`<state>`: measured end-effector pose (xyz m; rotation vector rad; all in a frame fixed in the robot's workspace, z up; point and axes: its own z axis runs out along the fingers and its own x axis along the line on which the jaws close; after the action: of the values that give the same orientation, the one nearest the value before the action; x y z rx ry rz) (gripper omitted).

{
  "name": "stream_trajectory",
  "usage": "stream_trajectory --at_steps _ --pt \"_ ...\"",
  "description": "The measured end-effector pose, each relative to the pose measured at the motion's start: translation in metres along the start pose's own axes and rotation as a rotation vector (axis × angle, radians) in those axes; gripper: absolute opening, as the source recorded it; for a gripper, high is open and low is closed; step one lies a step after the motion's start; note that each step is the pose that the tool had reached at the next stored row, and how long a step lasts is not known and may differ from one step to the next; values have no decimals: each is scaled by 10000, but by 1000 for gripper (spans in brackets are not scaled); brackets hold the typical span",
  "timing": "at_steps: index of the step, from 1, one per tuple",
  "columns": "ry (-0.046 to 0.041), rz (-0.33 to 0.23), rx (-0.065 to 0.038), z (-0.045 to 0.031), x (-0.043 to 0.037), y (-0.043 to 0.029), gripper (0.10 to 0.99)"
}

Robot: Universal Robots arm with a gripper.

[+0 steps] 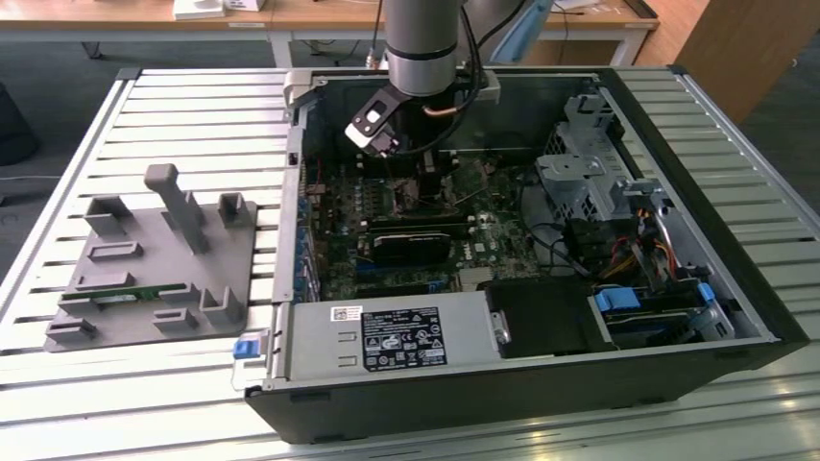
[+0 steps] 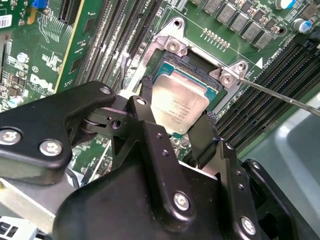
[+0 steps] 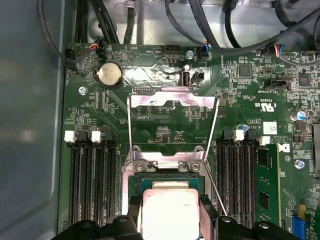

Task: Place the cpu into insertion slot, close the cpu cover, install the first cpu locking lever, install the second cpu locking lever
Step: 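Place the cpu into insertion slot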

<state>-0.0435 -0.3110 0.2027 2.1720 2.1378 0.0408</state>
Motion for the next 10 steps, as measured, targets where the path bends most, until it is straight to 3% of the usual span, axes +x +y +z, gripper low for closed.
stream_trajectory --at_steps 10 --pt "0 16 1 58 13 -6 537"
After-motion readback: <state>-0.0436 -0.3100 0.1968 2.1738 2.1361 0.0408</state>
